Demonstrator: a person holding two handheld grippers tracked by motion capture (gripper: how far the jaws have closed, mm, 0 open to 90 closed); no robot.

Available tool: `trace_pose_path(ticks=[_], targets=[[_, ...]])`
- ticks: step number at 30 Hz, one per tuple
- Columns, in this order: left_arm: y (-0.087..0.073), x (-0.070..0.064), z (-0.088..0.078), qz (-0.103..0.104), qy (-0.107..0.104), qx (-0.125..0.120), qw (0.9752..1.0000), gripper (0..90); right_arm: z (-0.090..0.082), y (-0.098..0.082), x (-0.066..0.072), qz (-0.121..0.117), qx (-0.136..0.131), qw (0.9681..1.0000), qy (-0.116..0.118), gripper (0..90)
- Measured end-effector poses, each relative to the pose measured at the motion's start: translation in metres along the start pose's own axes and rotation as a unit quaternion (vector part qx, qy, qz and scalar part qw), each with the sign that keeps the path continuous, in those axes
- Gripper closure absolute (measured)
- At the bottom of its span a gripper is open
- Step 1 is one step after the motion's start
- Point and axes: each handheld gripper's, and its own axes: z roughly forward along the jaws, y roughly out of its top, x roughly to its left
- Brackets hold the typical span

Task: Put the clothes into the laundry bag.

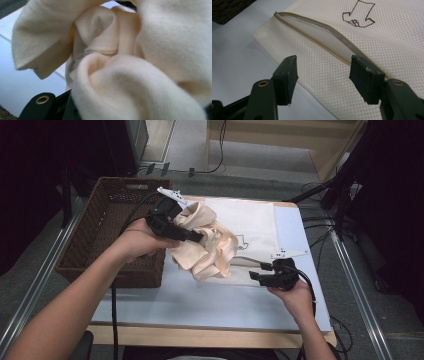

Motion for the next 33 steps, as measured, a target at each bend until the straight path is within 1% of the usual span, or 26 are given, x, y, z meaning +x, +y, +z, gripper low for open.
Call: trace_pose_path(ticks=[3, 4, 12, 16, 18, 21, 24, 25, 30, 31, 33], targets=[[-0.002, -0.007, 0.005, 0.008, -0.003, 0.002, 1.0, 66.8, 0.0, 0.0, 0.0, 0.002, -0.002, 1.0, 0.0, 40.5], [-0.004, -0.009, 0.007, 0.008, -0.007, 0.003, 0.9999, 66.8, 0.0, 0.0, -0.001, 0.002, -0.001, 1.0, -0.001, 40.5], [-0.009, -0.02, 0.016, 0.014, -0.012, 0.005, 0.9998, 66.8, -0.001, 0.0, -0.001, 0.003, -0.002, 1.0, -0.002, 40.5], [-0.015, -0.028, 0.025, 0.019, -0.015, 0.008, 0.9997, 66.7, -0.002, 0.0, -0.002, 0.004, -0.003, 1.0, -0.004, 40.7], [-0.016, -0.029, 0.027, 0.018, -0.015, 0.008, 0.9997, 66.7, -0.002, 0.0, -0.003, 0.004, -0.003, 1.0, -0.003, 40.7], [-0.02, -0.034, 0.033, 0.021, -0.021, 0.01, 0.9995, 66.6, -0.003, 0.0, -0.003, 0.004, -0.005, 1.0, -0.004, 40.7], [-0.025, -0.04, 0.042, 0.024, -0.025, 0.011, 0.9993, 66.6, -0.004, 0.0, -0.005, 0.009, -0.007, 0.9999, -0.005, 40.9], [-0.025, -0.04, 0.042, 0.024, -0.025, 0.011, 0.9993, 66.5, -0.004, -0.001, -0.005, 0.008, -0.007, 0.9999, -0.006, 40.9], [-0.031, -0.047, 0.052, 0.025, -0.027, 0.017, 0.9992, 66.4, -0.005, -0.001, -0.007, 0.009, -0.009, 0.9999, -0.007, 40.9], [-0.032, -0.049, 0.053, 0.022, -0.028, 0.016, 0.9992, 66.3, -0.005, -0.001, -0.007, 0.009, -0.009, 0.9999, -0.007, 41.0], [-0.034, -0.055, 0.057, 0.025, -0.032, 0.017, 0.999, 66.2, -0.006, -0.001, -0.008, 0.01, -0.009, 0.9999, -0.008, 41.1]])
